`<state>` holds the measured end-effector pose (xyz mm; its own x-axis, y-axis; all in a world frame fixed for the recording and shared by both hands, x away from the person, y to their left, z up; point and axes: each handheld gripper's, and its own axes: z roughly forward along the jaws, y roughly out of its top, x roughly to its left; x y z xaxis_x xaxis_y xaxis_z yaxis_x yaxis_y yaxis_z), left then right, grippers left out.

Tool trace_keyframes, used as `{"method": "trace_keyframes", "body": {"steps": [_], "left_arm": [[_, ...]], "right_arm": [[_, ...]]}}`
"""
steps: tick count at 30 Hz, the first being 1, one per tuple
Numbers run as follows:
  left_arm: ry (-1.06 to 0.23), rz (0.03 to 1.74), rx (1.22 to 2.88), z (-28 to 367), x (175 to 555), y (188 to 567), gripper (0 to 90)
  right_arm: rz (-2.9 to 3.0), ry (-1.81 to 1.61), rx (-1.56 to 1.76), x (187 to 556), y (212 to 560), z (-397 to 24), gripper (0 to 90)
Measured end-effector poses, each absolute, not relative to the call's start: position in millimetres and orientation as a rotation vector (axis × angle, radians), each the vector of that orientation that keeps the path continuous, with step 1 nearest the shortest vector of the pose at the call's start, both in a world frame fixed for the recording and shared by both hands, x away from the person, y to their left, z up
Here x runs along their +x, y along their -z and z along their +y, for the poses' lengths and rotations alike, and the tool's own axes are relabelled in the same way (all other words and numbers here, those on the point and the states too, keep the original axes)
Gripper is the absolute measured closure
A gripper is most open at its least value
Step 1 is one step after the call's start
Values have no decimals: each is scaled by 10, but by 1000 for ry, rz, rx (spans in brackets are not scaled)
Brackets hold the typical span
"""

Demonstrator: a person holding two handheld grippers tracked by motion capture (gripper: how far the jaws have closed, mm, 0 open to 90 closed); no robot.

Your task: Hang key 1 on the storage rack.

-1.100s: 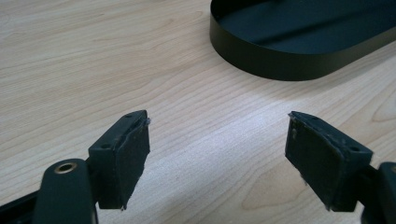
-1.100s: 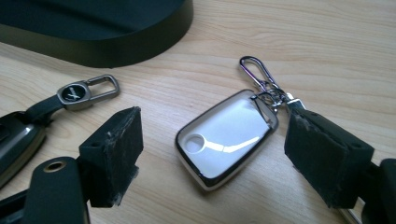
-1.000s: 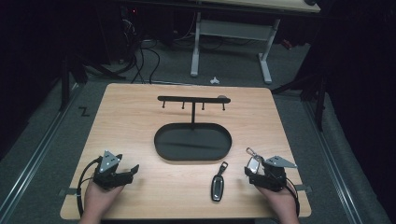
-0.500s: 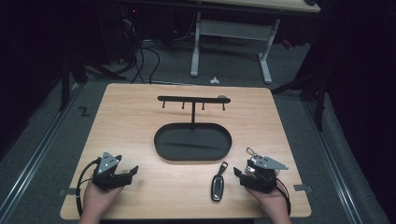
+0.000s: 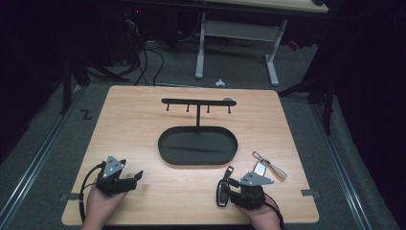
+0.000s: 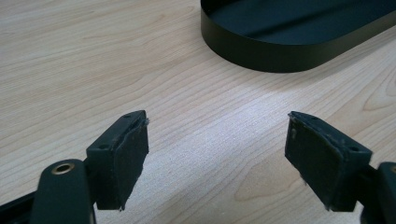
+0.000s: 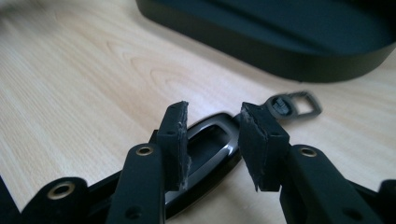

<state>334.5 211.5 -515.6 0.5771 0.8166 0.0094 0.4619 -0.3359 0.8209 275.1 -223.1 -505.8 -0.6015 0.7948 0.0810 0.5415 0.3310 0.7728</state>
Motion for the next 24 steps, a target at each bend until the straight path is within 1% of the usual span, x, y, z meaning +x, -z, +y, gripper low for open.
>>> {"method": "trace_keyframes", "body": {"steps": [1, 6, 12, 17, 18, 19, 24], "left_arm": [[-546, 1022, 1985, 2115, 3345, 5156, 221], [-545, 1019, 1991, 2118, 3344, 5159, 221], [-544, 1018, 1993, 2120, 3344, 5159, 221], [-539, 1017, 1995, 2121, 3346, 5161, 221], [-539, 1017, 1995, 2121, 3346, 5161, 221], [-538, 1014, 2002, 2115, 3346, 5163, 222], [-531, 1009, 2007, 2105, 3348, 5169, 223]], "right_arm": [[2289, -1145, 1194, 2751, 5058, -2231, 625], [2279, -1052, 1260, 2701, 5125, -2179, 558], [2296, -1008, 1302, 2701, 5170, -2175, 562], [2298, -1003, 1336, 2711, 5173, -2214, 675], [2298, -1003, 1336, 2711, 5173, -2214, 675], [2292, -994, 1338, 2712, 5160, -2242, 714], [2290, -963, 1320, 2728, 5158, -2321, 756]]}}
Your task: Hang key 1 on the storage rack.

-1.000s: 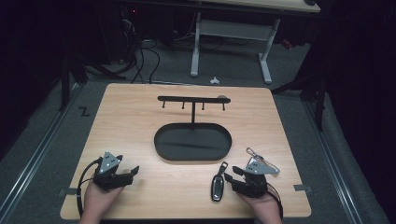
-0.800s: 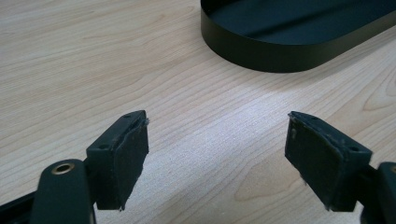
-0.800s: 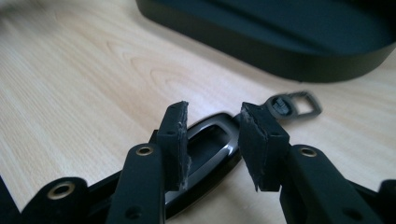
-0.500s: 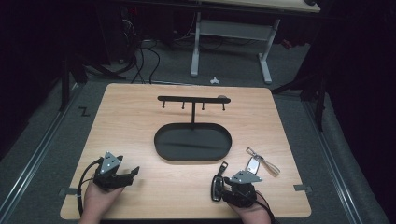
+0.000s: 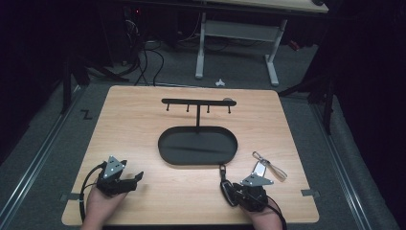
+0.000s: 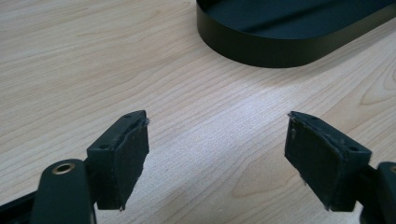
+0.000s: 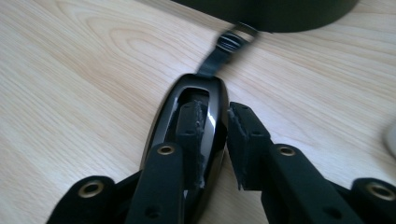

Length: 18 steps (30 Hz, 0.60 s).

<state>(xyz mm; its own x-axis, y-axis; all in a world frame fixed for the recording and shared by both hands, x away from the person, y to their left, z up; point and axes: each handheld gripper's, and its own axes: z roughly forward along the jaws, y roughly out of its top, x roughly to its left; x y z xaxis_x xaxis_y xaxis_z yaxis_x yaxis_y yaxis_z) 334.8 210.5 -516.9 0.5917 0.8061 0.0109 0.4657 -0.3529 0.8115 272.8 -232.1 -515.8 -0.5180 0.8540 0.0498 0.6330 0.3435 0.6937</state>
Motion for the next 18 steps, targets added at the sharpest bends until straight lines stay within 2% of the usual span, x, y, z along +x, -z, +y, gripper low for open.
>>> {"method": "trace_keyframes", "body": {"steps": [15, 18], "left_arm": [[-509, 975, 2023, 2002, 3406, 5169, 233], [-509, 968, 2024, 1991, 3408, 5168, 237]], "right_arm": [[2219, -924, 1362, 2737, 5161, -2841, 775], [2193, -969, 1379, 2727, 5133, -2873, 727]]}}
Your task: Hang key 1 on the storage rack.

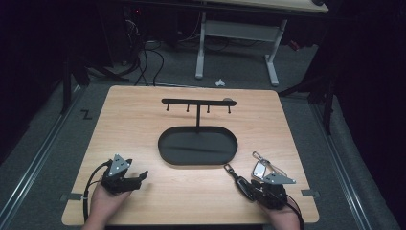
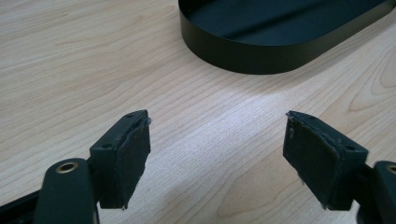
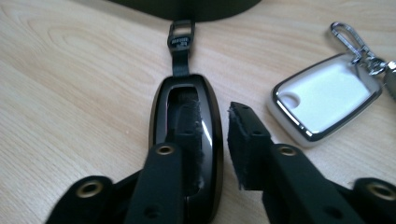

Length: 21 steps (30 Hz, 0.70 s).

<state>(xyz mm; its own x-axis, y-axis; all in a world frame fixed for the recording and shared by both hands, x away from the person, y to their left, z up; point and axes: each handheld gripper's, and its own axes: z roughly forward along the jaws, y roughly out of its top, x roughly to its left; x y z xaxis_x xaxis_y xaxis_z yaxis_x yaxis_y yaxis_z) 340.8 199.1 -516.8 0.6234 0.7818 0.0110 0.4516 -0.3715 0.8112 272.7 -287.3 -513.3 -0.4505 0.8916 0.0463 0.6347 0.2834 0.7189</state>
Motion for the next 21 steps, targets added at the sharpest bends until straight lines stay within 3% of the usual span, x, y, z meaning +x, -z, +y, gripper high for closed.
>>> {"method": "trace_keyframes", "body": {"steps": [6, 17, 21], "left_arm": [[-487, 966, 2019, 1992, 3406, 5161, 253], [-467, 966, 1997, 1983, 3370, 5147, 274], [-458, 921, 1989, 1967, 3346, 5137, 325]], "right_arm": [[2169, -1007, 1391, 2736, 5105, -2881, 650], [2172, -990, 1358, 2815, 5026, -2789, 645], [2209, -917, 1349, 2914, 4957, -2757, 623]]}}
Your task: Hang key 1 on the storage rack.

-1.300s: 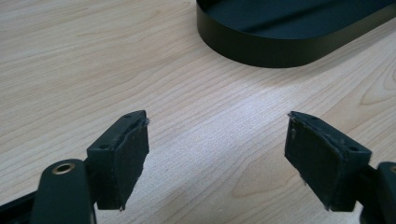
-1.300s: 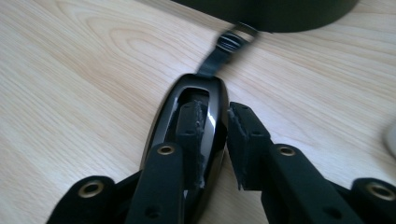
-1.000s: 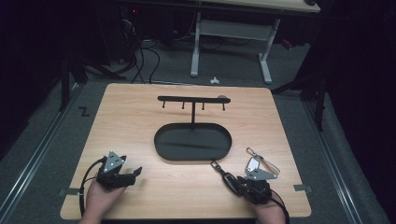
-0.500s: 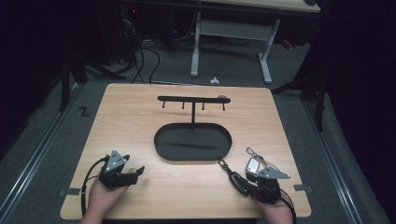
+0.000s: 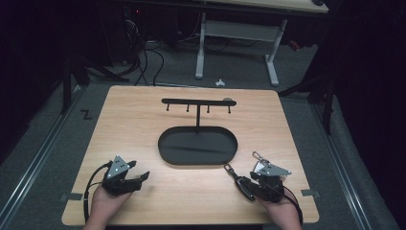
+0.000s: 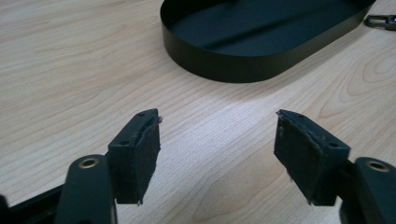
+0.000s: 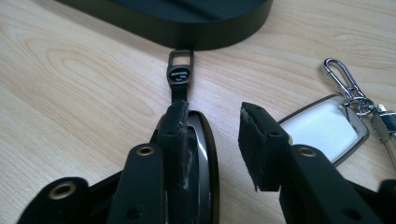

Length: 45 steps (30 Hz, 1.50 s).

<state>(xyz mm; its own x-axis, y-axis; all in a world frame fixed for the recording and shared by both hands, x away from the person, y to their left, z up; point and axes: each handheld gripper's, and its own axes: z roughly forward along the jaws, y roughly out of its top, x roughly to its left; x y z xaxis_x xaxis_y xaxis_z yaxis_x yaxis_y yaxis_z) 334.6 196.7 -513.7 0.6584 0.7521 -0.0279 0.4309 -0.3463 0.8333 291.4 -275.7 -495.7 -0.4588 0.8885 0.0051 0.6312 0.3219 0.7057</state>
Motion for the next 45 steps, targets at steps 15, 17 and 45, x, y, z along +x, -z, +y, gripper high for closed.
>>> {"method": "trace_keyframes", "body": {"steps": [15, 17, 45], "left_arm": [[-458, 903, 1985, 1982, 3325, 5124, 330], [-453, 898, 1992, 1975, 3325, 5130, 330], [-450, 891, 1993, 1986, 3333, 5154, 308]], "right_arm": [[2438, -635, 1343, 3180, 4746, -2528, 558], [2453, -625, 1331, 3191, 4728, -2516, 557], [2671, -288, 1327, 3556, 4551, -2195, 460]]}}
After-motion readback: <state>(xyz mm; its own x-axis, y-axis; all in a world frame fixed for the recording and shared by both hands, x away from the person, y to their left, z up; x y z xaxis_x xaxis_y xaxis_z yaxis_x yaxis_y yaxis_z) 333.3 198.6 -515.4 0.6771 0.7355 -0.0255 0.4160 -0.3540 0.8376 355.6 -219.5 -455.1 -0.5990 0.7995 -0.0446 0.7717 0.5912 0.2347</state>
